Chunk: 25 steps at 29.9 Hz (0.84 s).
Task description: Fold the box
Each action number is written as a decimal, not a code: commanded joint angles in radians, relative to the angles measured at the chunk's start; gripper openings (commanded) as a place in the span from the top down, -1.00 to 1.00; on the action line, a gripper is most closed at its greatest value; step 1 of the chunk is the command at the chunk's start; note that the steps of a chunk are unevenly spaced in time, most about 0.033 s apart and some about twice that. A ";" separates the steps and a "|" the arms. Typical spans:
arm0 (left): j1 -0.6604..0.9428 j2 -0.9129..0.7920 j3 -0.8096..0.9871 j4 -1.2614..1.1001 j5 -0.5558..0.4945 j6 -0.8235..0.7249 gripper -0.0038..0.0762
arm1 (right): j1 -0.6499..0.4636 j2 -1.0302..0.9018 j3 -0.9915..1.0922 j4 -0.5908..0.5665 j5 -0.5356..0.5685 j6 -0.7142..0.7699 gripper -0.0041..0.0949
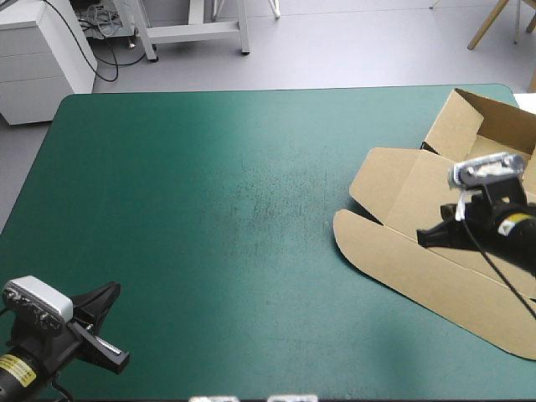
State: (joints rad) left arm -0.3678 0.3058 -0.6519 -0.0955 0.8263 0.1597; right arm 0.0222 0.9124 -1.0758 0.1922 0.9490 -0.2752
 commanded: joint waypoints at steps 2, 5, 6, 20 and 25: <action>-0.005 -0.053 0.059 -0.025 -0.160 0.010 0.93 | 0.005 -0.200 0.146 0.018 -0.186 -0.022 0.96; -0.005 -0.090 0.114 -0.027 -0.204 0.010 0.93 | 0.005 -0.323 0.242 0.018 -0.239 -0.022 0.96; -0.005 -0.103 0.126 -0.027 -0.214 0.010 0.93 | 0.005 -0.359 0.269 0.020 -0.247 -0.022 0.96; -0.005 -0.215 0.238 -0.046 -0.248 0.005 0.93 | 0.005 -0.732 0.513 0.024 -0.320 -0.011 0.96; -0.005 -0.220 0.238 -0.046 -0.242 0.005 0.93 | 0.005 -0.848 0.565 0.024 -0.324 0.014 0.96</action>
State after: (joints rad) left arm -0.3678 0.0742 -0.3913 -0.1243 0.6591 0.1705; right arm 0.0233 0.1000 -0.5099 0.2039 0.7092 -0.2771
